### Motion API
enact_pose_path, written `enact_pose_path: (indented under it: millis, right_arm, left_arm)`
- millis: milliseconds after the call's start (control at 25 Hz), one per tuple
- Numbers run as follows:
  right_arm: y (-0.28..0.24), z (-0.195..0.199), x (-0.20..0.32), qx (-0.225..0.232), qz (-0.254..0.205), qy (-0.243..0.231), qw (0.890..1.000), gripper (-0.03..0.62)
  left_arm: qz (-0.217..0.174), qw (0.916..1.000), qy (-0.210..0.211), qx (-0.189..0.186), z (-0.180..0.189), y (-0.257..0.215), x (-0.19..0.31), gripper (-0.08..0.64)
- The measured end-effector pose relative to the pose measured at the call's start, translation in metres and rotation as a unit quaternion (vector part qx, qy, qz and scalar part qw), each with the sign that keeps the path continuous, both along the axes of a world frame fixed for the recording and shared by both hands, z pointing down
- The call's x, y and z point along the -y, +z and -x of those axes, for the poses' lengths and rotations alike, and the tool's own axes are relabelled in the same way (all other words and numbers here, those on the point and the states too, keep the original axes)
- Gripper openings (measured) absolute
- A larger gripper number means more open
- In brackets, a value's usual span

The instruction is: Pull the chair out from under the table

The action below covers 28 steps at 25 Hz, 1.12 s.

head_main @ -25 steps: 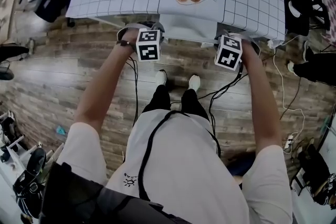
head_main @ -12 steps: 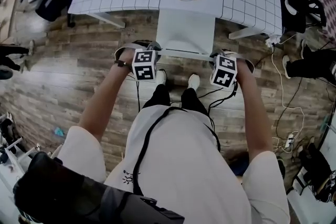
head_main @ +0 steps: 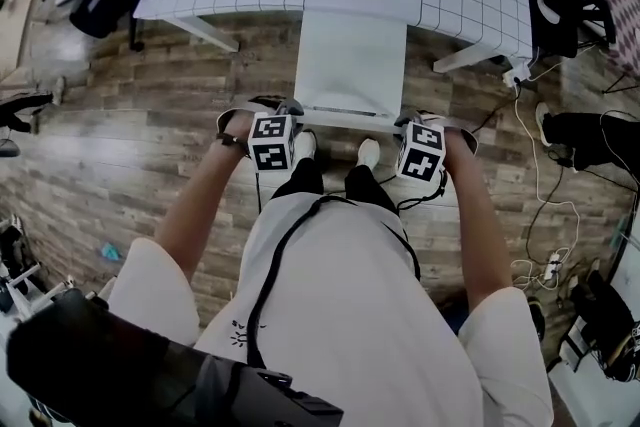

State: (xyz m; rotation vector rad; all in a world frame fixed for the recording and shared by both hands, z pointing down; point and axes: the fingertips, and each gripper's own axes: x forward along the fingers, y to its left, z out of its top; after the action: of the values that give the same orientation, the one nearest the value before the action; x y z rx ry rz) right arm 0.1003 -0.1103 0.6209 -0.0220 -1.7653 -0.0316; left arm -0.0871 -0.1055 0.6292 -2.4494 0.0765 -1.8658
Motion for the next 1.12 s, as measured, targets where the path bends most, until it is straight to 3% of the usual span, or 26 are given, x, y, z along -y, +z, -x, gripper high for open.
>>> enact_pose_path:
  millis: [280,480,760,1120]
  right_arm:
    - [-0.003,0.001,-0.025,0.001,0.008,0.001,1.000,0.086]
    - [0.001,-0.003,-0.029,0.018,0.015,0.008,1.000,0.089]
    - [-0.003,-0.006,-0.027,0.077,0.028,0.026,0.996,0.097]
    - [-0.004,-0.011,-0.025,0.105,0.023,0.015,0.994,0.094]
  left_arm:
    - [0.018,0.9998,-0.005,0.001,0.001,0.002,-0.030,0.081]
    - [0.001,1.0000,-0.009,-0.002,-0.001,0.002,-0.028,0.084]
    - [0.016,0.9986,-0.049,-0.013,-0.005,0.001,-0.025,0.104]
    - [0.013,0.9957,-0.091,0.009,-0.009,0.008,-0.017,0.140]
